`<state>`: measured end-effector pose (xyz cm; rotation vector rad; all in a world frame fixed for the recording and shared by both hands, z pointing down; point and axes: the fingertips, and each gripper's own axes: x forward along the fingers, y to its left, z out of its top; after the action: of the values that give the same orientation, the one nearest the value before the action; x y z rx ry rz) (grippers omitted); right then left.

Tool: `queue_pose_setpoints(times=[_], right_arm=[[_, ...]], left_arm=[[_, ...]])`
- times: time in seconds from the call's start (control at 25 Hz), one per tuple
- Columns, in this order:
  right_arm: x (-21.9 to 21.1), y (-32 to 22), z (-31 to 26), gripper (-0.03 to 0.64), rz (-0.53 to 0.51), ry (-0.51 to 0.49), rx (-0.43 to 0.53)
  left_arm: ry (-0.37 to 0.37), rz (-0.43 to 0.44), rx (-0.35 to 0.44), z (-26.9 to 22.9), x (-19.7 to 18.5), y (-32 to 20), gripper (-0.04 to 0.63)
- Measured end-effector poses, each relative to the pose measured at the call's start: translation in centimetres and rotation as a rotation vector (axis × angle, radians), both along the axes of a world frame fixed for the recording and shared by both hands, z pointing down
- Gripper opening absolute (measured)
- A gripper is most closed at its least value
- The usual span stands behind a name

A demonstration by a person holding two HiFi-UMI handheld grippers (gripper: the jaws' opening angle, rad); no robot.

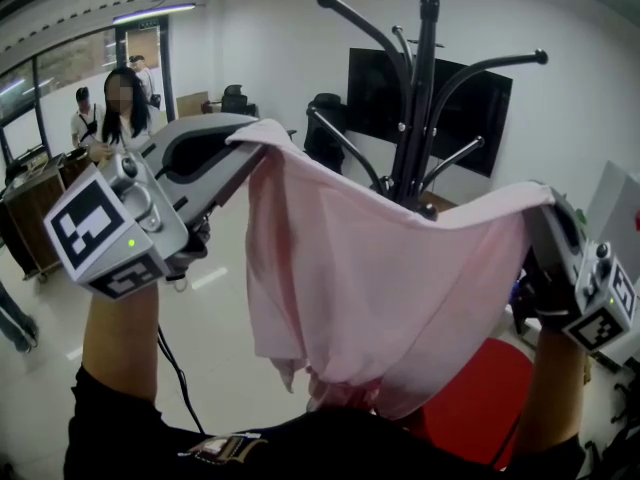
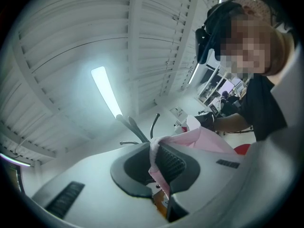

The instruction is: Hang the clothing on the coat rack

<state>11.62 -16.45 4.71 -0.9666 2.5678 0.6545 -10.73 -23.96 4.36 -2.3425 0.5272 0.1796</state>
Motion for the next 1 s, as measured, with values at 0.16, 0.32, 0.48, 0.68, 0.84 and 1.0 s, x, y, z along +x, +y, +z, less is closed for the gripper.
queue_pose_setpoints(times=[0.16,0.32,0.48,0.68,0.84,1.0], right_arm=[[-0.2,0.1,0.0,0.017,-0.004,-0.004,0.001],[-0.1,0.0,0.3,0.018,-0.015,-0.021,-0.007],[0.3,0.5,0.1,0.018,-0.047,-0.016,0.017],[1.4,0.2,0.0,0.018,-0.039,-0.036,0.024],[1.9,-0.3,0.5,0.018,-0.036,-0.069,-0.012],[1.6,-0.9,0.8,0.018,-0.023,-0.052,-0.044]], left_arm=[[-0.005,-0.003,-0.013,0.2,0.0,-0.1,0.005],[0.006,0.028,-0.021,0.3,0.2,0.0,0.005],[0.024,0.063,0.028,-0.4,0.4,0.8,0.005],[0.02,0.051,0.017,-0.1,-0.1,0.5,0.005],[0.009,0.042,-0.009,0.3,0.1,0.0,0.005],[-0.004,0.03,-0.016,0.3,0.2,-0.2,0.005]])
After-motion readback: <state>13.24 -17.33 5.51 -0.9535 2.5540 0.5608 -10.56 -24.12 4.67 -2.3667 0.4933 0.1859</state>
